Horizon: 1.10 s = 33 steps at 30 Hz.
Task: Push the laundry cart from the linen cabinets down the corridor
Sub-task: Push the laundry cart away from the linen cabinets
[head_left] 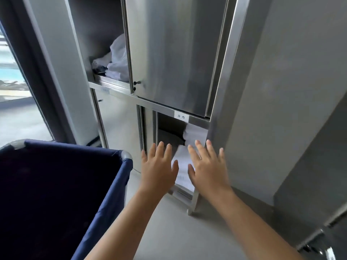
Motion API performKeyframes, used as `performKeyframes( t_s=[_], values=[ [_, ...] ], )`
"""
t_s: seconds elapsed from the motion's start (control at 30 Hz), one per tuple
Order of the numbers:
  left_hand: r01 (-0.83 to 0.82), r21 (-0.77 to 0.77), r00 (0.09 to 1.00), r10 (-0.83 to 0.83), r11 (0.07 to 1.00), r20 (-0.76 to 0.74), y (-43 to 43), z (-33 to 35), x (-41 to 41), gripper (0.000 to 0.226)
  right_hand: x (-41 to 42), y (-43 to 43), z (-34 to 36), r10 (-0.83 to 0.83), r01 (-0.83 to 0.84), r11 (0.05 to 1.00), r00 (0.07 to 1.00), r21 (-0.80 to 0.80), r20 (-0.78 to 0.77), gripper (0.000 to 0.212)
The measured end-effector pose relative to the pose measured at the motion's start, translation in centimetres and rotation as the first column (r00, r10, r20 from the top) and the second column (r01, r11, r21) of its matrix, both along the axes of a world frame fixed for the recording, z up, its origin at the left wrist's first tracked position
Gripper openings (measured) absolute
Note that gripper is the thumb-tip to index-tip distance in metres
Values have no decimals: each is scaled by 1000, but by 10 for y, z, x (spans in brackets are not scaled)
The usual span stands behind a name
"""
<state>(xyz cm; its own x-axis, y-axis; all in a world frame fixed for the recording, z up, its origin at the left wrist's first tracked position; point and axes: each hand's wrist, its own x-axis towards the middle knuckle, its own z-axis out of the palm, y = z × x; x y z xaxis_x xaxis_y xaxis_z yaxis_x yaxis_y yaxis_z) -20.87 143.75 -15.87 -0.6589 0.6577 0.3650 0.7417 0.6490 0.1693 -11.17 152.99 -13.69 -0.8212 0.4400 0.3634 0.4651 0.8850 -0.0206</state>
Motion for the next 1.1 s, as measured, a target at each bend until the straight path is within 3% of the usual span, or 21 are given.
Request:
performKeyframes(
  t_s=[0.37,0.6,1.1],
  values=[
    [-228,-16,971,228,974,72,65,-25,-101,54,-129,89,-36,248,-236,958,967,-160,56,53],
    [-306,-30,945,308,951,109,99,-51,-220,54,-256,125,-50,334,-322,940,935,-114,115,55],
    [-551,-41,823,551,833,138,91,-69,-405,53,-480,124,-69,608,-584,787,788,-199,93,54]
  ],
)
